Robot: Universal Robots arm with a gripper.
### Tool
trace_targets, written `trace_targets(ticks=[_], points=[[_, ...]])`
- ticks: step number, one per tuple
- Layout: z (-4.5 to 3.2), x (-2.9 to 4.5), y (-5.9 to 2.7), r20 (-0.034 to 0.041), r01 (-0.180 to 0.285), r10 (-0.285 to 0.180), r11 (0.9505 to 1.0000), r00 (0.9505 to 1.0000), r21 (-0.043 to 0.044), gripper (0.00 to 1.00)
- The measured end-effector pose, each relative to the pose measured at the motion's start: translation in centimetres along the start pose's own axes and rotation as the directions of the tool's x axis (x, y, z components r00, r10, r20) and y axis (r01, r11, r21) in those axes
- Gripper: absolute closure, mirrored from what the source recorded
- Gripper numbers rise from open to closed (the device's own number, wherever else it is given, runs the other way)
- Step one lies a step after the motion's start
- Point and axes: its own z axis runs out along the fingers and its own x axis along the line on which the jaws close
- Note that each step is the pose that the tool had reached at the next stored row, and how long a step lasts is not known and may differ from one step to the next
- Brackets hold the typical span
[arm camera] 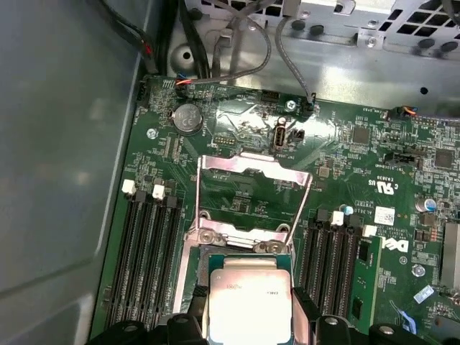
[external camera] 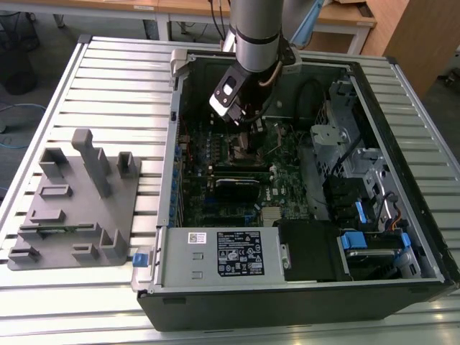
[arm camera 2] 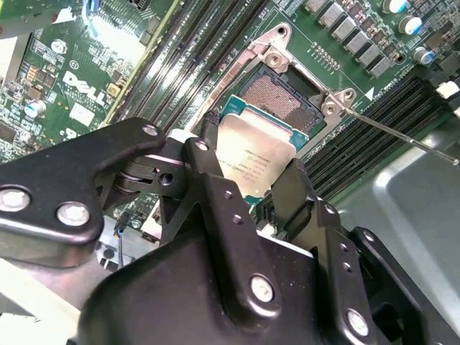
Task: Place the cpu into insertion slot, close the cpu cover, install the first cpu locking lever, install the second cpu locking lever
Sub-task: 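Place the cpu into insertion slot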
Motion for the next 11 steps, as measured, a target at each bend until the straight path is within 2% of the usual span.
trace_targets(ticks=[3,8,11], points=[[0.02,0.01,0.00,0.0010,-0.012,0.012,0.9999,0.9999,-0.0002,0.46],[0.10,0.00,-0.01,0.0087,-0.098,0.098,0.9952,0.9952,-0.0020,0.46],[0.10,0.00,-0.01,0.0096,-0.106,0.106,0.9944,0.9943,-0.0021,0.46]])
